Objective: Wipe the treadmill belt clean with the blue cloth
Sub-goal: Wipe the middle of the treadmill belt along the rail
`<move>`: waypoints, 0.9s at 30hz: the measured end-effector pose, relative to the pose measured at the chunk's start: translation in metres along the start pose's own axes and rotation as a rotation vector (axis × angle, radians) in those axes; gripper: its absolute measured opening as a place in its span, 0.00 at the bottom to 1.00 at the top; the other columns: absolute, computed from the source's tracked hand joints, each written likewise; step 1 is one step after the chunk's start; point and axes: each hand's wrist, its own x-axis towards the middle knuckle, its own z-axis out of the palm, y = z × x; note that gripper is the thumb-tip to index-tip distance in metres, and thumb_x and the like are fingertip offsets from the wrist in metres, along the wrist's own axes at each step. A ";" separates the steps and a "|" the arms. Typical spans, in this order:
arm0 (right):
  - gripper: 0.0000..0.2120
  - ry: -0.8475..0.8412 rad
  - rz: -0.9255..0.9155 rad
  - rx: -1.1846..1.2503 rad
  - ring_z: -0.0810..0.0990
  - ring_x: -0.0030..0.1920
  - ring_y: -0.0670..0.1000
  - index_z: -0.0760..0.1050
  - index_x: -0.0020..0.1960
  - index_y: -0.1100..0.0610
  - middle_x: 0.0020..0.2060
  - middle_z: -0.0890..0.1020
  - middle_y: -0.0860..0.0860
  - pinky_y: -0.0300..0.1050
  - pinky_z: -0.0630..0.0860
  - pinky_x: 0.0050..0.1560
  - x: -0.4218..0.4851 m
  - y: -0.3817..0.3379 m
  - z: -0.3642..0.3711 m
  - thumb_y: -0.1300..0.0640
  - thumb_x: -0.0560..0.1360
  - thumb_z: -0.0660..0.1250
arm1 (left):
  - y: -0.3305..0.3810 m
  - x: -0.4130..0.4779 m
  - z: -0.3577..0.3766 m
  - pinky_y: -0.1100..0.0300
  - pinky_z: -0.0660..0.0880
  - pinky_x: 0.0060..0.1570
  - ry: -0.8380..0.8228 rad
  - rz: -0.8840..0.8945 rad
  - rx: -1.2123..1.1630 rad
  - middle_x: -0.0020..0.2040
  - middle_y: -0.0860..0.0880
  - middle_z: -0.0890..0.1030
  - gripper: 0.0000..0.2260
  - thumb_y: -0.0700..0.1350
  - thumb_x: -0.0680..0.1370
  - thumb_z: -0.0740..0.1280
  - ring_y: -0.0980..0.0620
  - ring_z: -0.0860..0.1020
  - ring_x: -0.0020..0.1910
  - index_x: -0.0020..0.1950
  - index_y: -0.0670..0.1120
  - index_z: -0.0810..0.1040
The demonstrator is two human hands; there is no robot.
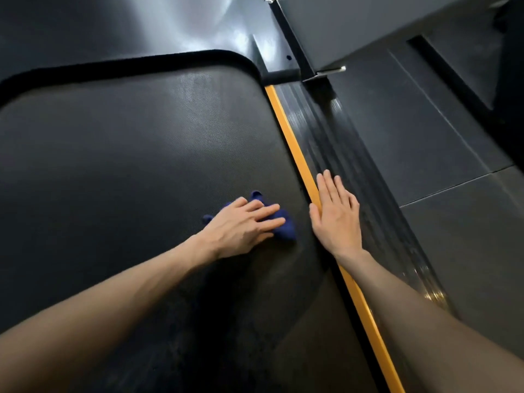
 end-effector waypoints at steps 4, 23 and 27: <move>0.28 0.043 0.018 0.020 0.49 0.76 0.48 0.51 0.77 0.53 0.77 0.53 0.49 0.47 0.48 0.72 0.000 0.000 0.003 0.49 0.80 0.55 | -0.023 0.001 -0.008 0.58 0.64 0.51 0.285 -0.549 -0.193 0.56 0.49 0.79 0.15 0.52 0.78 0.58 0.49 0.75 0.51 0.54 0.47 0.81; 0.29 0.082 0.016 -0.005 0.53 0.76 0.50 0.54 0.77 0.53 0.76 0.57 0.50 0.49 0.52 0.72 -0.001 0.001 0.008 0.47 0.78 0.53 | -0.039 -0.002 -0.018 0.53 0.67 0.56 -0.223 0.010 -0.039 0.57 0.46 0.77 0.22 0.60 0.79 0.52 0.44 0.76 0.54 0.64 0.50 0.75; 0.29 0.084 0.021 -0.018 0.53 0.76 0.49 0.53 0.77 0.53 0.76 0.56 0.50 0.48 0.50 0.71 0.000 0.000 0.009 0.47 0.78 0.53 | -0.064 -0.015 -0.002 0.42 0.43 0.72 -0.271 0.057 -0.044 0.77 0.54 0.52 0.26 0.67 0.78 0.46 0.44 0.47 0.76 0.75 0.63 0.51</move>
